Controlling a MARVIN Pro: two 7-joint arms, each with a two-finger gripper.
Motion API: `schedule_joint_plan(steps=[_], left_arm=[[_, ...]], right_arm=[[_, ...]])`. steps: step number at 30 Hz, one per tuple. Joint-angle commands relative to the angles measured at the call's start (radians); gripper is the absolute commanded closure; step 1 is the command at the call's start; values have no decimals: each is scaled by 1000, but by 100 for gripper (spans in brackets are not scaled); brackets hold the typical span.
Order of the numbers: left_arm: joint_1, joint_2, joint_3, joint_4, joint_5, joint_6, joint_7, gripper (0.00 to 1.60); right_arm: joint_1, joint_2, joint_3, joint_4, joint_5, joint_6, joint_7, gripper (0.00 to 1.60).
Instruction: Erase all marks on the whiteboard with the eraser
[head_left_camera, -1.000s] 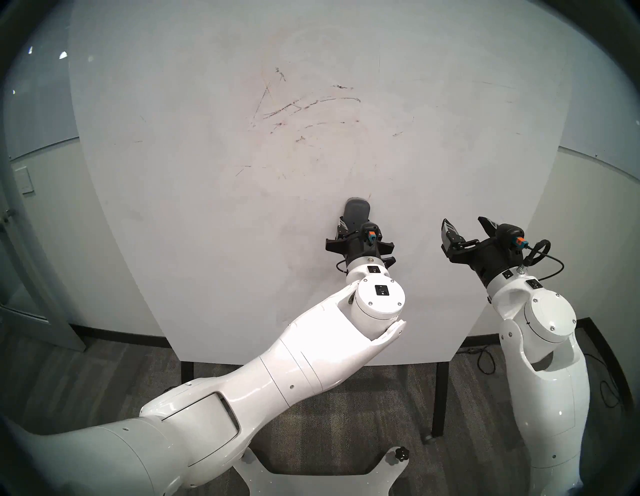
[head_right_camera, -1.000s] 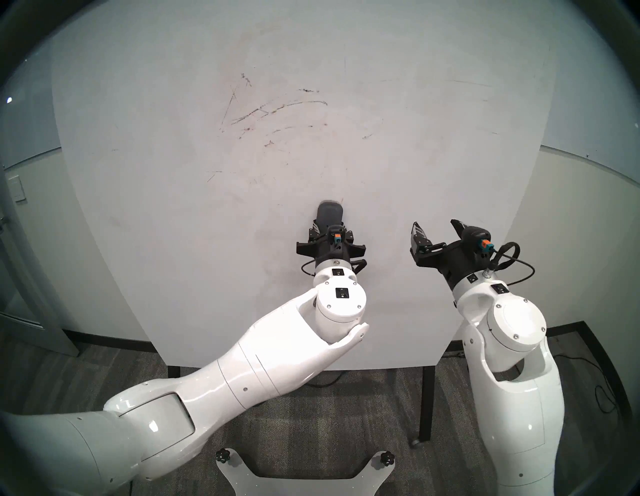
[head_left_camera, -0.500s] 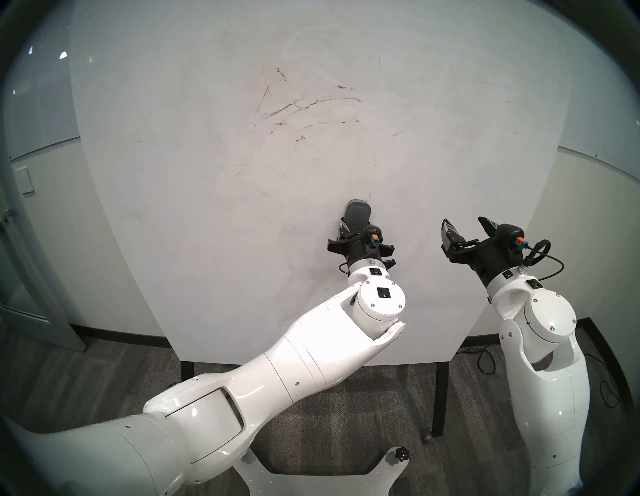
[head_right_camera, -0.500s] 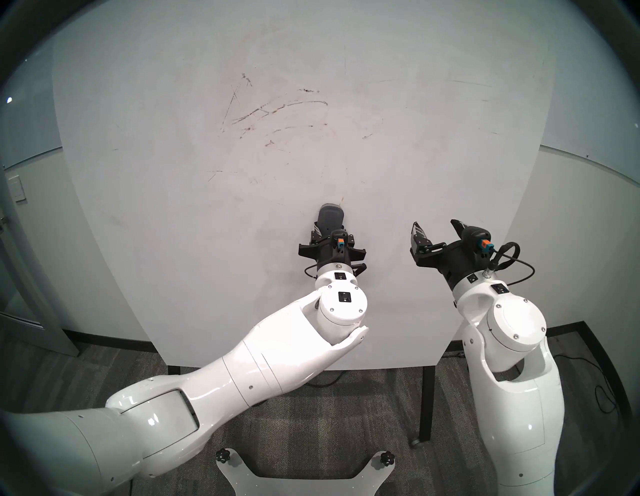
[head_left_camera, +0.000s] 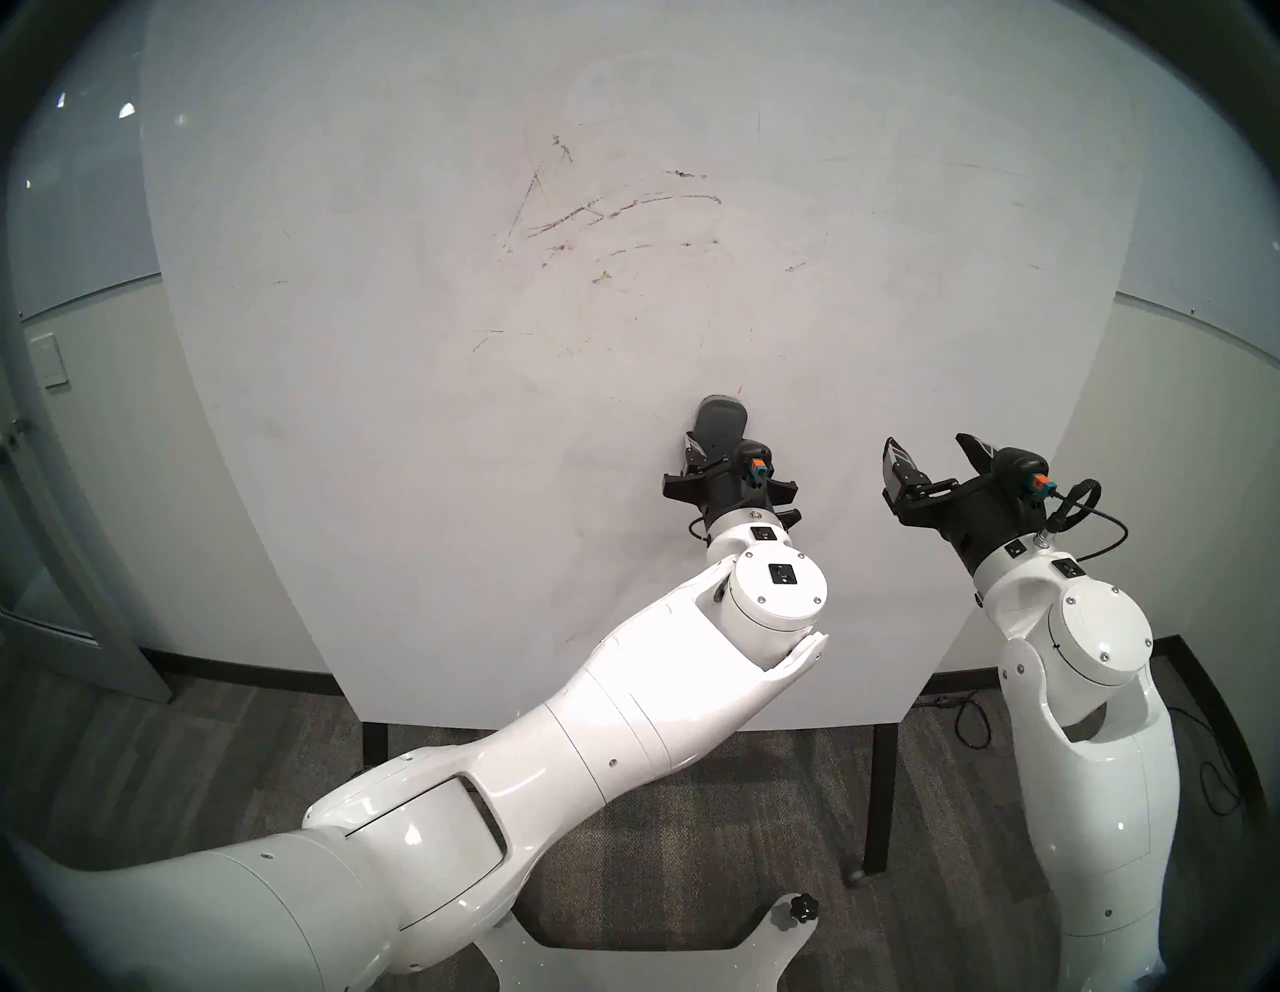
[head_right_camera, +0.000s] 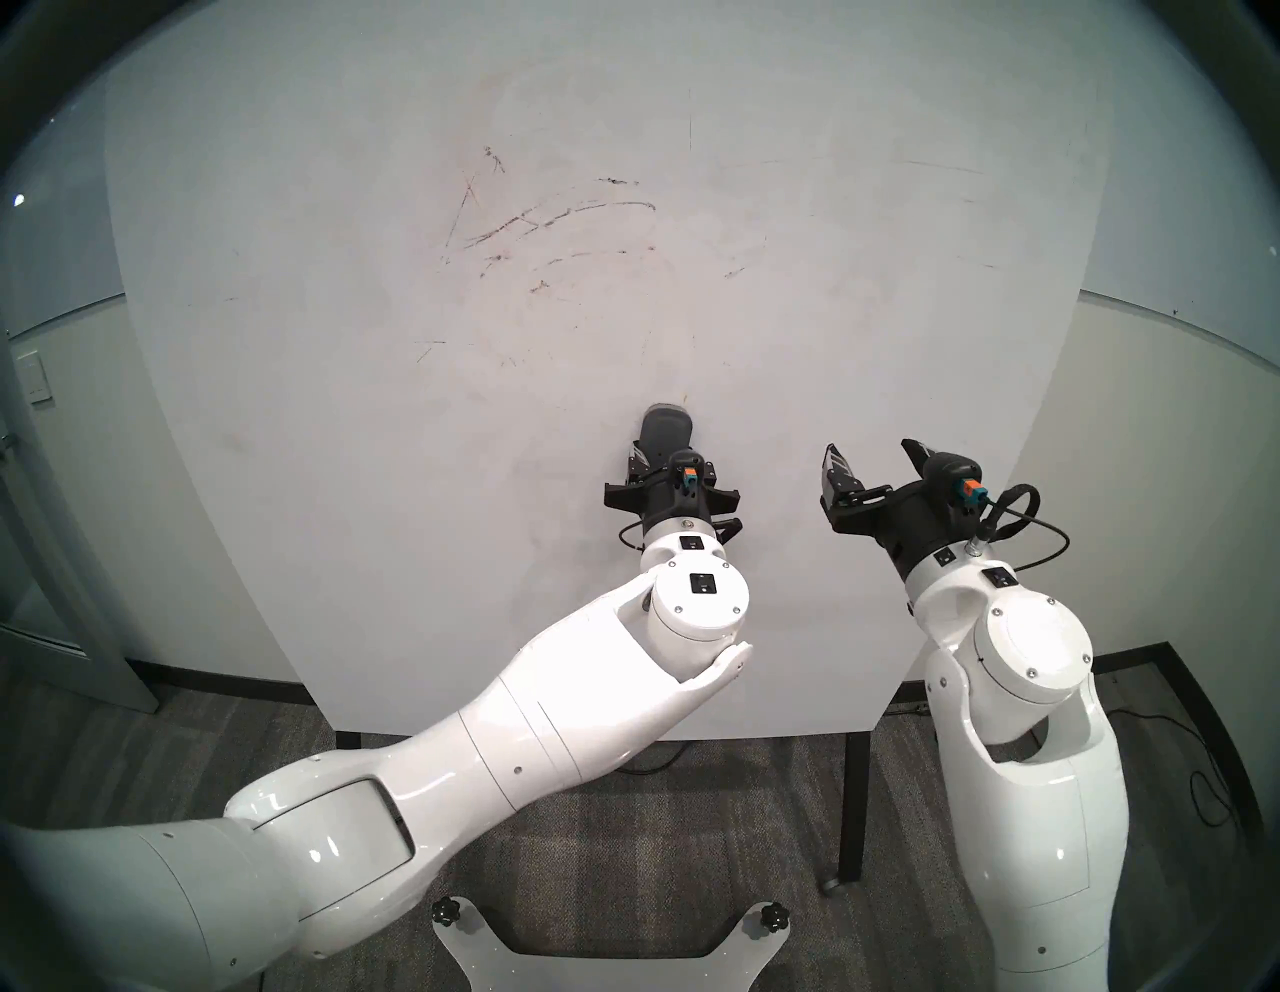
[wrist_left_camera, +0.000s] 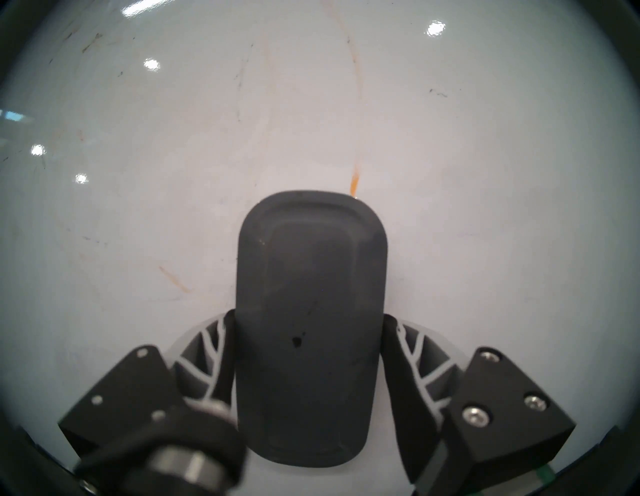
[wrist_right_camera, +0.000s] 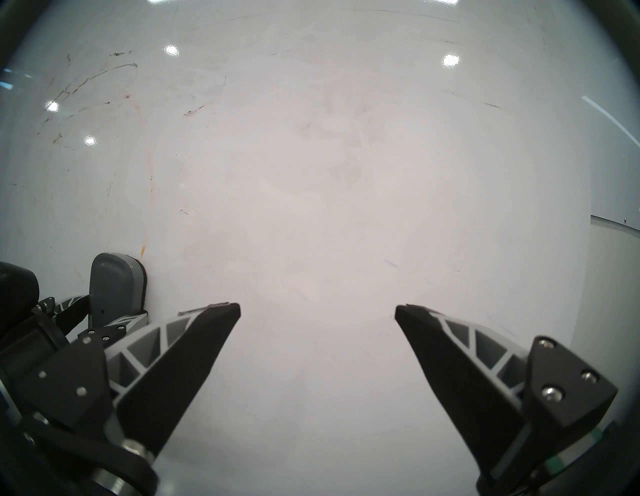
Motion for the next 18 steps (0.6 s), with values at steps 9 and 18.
schedule_joint_plan(steps=[9, 18], left_arm=[[-101, -82, -95, -95, 58, 17, -46, 160], [-96, -102, -130, -119, 83, 36, -73, 160]], right_arm=[[9, 1, -2, -18, 0, -6, 2, 0], [9, 1, -2, -18, 1, -6, 2, 0]])
